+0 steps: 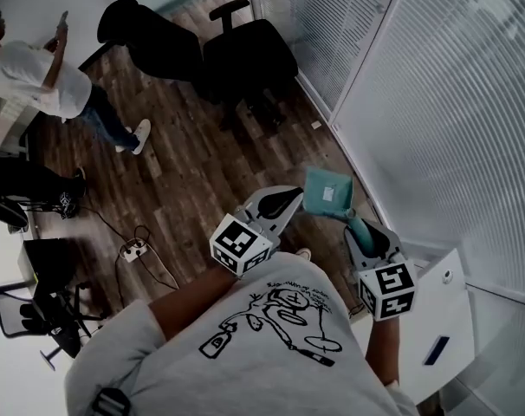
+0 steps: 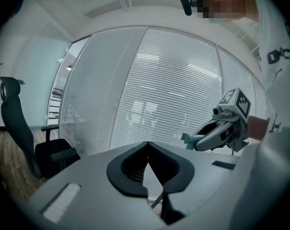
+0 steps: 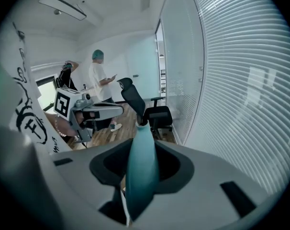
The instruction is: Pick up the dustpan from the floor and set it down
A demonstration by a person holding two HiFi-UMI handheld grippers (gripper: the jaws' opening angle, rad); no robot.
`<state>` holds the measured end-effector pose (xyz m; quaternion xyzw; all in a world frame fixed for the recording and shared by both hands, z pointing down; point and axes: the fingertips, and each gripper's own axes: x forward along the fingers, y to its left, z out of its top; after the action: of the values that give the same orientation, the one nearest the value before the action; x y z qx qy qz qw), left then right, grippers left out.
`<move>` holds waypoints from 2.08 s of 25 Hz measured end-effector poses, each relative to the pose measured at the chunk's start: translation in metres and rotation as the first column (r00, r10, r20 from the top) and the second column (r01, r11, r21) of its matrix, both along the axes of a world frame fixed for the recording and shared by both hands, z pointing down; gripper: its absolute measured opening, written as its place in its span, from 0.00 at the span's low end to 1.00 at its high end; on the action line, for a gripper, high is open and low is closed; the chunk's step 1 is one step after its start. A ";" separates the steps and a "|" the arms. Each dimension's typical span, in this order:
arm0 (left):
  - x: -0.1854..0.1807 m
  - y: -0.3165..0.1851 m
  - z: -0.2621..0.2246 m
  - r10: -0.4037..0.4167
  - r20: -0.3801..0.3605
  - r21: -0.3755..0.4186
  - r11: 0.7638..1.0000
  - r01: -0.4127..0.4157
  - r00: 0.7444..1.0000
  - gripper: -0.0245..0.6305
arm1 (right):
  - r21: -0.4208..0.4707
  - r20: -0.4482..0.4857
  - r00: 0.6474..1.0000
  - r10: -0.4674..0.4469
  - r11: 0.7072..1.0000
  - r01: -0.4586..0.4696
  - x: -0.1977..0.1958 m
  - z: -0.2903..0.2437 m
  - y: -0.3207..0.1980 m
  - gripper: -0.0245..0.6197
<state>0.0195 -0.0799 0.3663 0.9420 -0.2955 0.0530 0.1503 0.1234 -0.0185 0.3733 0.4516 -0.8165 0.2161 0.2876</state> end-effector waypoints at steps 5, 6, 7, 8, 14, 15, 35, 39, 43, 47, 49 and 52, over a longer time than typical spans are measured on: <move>0.003 0.008 -0.001 0.008 0.003 0.008 1.000 -0.008 1.000 0.04 | 0.017 0.003 1.000 0.000 1.000 0.000 0.001 -0.004 0.009 0.21; 0.003 0.009 -0.002 0.009 0.003 0.010 1.000 -0.010 1.000 0.04 | 0.019 0.003 1.000 -0.001 1.000 0.000 0.001 -0.005 0.010 0.21; 0.004 0.009 -0.002 0.010 0.003 0.011 1.000 -0.011 1.000 0.04 | 0.020 0.003 1.000 -0.001 1.000 0.001 0.002 -0.006 0.011 0.21; 0.005 0.010 -0.003 0.011 0.003 0.012 1.000 -0.011 1.000 0.04 | 0.020 0.003 1.000 -0.001 1.000 0.000 0.002 -0.007 0.011 0.21; 0.005 0.014 0.000 0.019 0.003 0.012 1.000 -0.019 1.000 0.04 | 0.020 0.005 1.000 -0.001 1.000 0.001 0.000 -0.005 0.016 0.21; 0.005 0.015 0.001 0.019 0.004 0.011 1.000 -0.019 1.000 0.04 | 0.021 0.004 1.000 -0.002 1.000 0.002 0.000 -0.004 0.016 0.21; -0.004 0.017 0.004 0.011 0.012 -0.009 1.000 -0.011 1.000 0.04 | 0.019 -0.015 1.000 -0.015 1.000 0.016 -0.008 0.001 0.017 0.21; -0.006 0.017 0.005 0.010 0.013 -0.012 1.000 -0.010 1.000 0.04 | 0.018 -0.019 1.000 -0.021 1.000 0.021 -0.011 0.002 0.015 0.21; -0.006 0.020 0.005 0.009 0.011 -0.016 1.000 -0.009 1.000 0.04 | 0.015 -0.020 1.000 -0.024 1.000 0.024 -0.013 0.007 0.019 0.21; -0.008 0.022 0.009 0.003 0.011 -0.020 1.000 -0.003 1.000 0.04 | 0.013 -0.020 0.999 -0.027 1.000 0.027 -0.015 0.015 0.020 0.21; -0.010 0.022 0.009 -0.001 0.011 -0.023 1.000 0.001 1.000 0.04 | 0.009 -0.019 0.999 -0.031 0.999 0.031 -0.017 0.019 0.021 0.21; -0.013 0.023 0.012 -0.006 0.015 -0.030 1.000 0.006 1.000 0.04 | 0.003 -0.017 0.999 -0.035 0.999 0.035 -0.020 0.024 0.021 0.21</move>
<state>0.0062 -0.0568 0.3780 0.9383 -0.2986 0.0640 0.1624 0.1038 0.0026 0.3973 0.4393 -0.8222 0.2059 0.2976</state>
